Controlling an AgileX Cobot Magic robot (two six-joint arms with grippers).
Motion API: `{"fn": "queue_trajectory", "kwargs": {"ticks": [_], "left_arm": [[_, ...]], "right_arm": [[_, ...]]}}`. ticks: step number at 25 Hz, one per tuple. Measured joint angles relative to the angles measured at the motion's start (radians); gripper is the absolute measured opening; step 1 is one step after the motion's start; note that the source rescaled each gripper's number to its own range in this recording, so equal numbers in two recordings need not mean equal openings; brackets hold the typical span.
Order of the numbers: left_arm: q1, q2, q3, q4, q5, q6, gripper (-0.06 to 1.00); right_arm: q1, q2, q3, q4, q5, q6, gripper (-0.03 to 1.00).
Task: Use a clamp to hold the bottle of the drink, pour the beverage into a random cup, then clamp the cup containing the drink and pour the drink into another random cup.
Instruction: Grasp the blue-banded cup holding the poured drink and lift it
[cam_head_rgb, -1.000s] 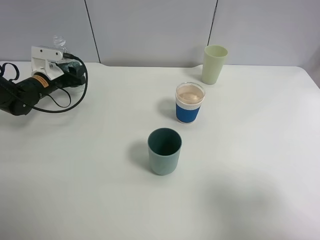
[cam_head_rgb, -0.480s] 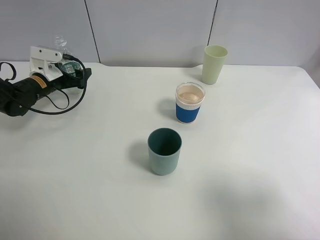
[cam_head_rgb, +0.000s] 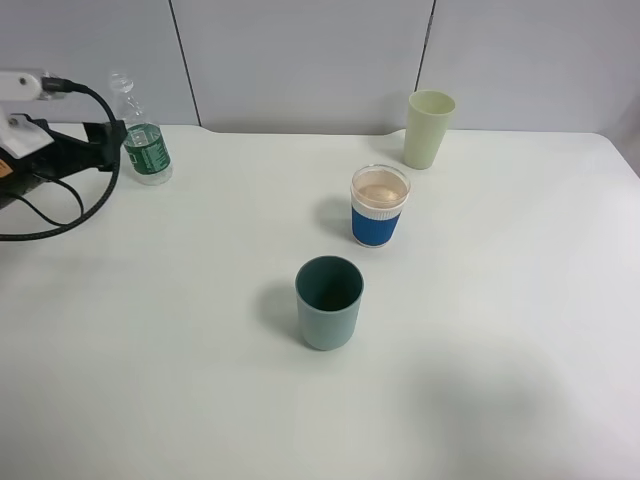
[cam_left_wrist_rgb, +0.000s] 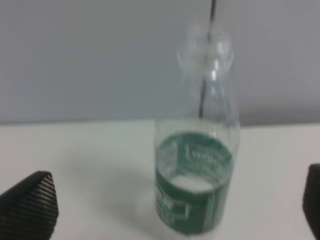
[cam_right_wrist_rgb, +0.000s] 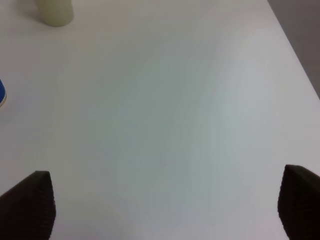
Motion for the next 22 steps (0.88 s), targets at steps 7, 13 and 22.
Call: {"fn": "queue_trajectory", "kwargs": {"ticks": [7, 13, 22], "left_arm": [[0.0, -0.419, 0.059, -0.027, 0.228, 0.029, 0.99], [0.0, -0.731, 0.059, -0.099, 0.492, 0.072, 0.99], [0.0, -1.132, 0.035, -0.178, 0.878, 0.187, 1.0]], "right_arm": [[0.0, 0.0, 0.0, 0.0, 0.0, 0.0, 0.7], [0.0, 0.0, 0.0, 0.0, 0.0, 0.0, 0.7], [0.0, 0.0, 0.0, 0.0, 0.0, 0.0, 0.7]]}}
